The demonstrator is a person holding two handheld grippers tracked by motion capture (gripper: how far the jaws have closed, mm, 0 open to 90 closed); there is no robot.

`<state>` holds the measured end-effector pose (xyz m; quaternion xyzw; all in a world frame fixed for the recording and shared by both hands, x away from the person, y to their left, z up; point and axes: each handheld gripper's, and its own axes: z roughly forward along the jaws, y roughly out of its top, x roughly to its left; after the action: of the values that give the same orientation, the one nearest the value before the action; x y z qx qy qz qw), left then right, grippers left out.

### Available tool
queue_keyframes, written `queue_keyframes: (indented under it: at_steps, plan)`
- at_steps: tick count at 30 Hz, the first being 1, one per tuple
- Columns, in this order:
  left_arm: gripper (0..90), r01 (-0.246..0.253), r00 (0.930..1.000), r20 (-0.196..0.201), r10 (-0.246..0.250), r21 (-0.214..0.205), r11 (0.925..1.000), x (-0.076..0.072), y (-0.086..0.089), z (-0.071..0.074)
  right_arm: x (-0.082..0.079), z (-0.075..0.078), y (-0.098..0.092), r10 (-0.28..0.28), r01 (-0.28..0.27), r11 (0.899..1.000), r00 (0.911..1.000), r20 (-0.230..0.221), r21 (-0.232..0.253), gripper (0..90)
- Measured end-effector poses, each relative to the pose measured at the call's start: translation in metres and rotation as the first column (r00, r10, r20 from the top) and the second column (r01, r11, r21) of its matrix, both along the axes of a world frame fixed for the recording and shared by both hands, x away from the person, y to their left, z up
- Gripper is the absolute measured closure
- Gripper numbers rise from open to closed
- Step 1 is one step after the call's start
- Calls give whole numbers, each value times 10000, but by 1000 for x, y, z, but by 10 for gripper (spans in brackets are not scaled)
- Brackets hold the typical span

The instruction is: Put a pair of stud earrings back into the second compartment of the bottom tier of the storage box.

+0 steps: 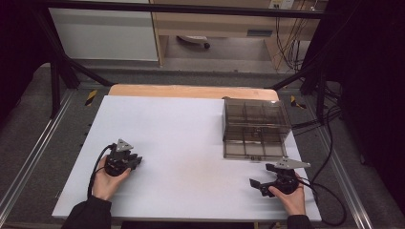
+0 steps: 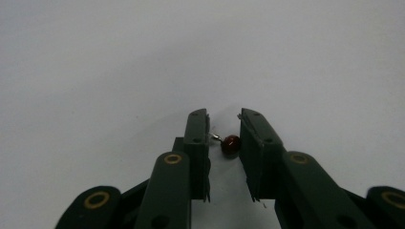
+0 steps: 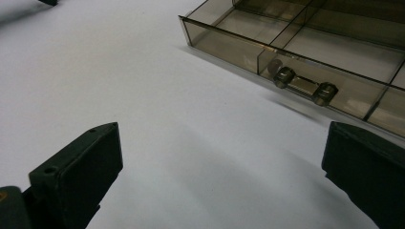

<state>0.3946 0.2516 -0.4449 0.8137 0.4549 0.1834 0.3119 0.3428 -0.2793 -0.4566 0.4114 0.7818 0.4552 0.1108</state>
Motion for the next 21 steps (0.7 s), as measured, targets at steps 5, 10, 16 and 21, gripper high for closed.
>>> queue_keyframes:
  at_steps: [5, 10, 16, 21]
  plan:
    - [736, -21, 10000, -24, 21, -15, 10000, 1, 0, 0, 0, 0, 0, 12, -12, 10000, 10000, -1, 4, 7]
    - [741, -3, 10000, -27, 3, 17, 10000, 1, -1, 0, 0, 0, 0, 2, -2, 10000, 10000, 17, 1, 7]
    - [743, 57, 9999, 84, -58, 110, 9999, 1, -2, 0, 0, 0, 0, -1, 1, 10000, 10000, -8, 9, 7]
    - [744, 200, 9997, 130, -202, 103, 9997, 0, -4, 1, 0, 0, 0, 4, -4, 10000, 10000, -6, 7, 7]
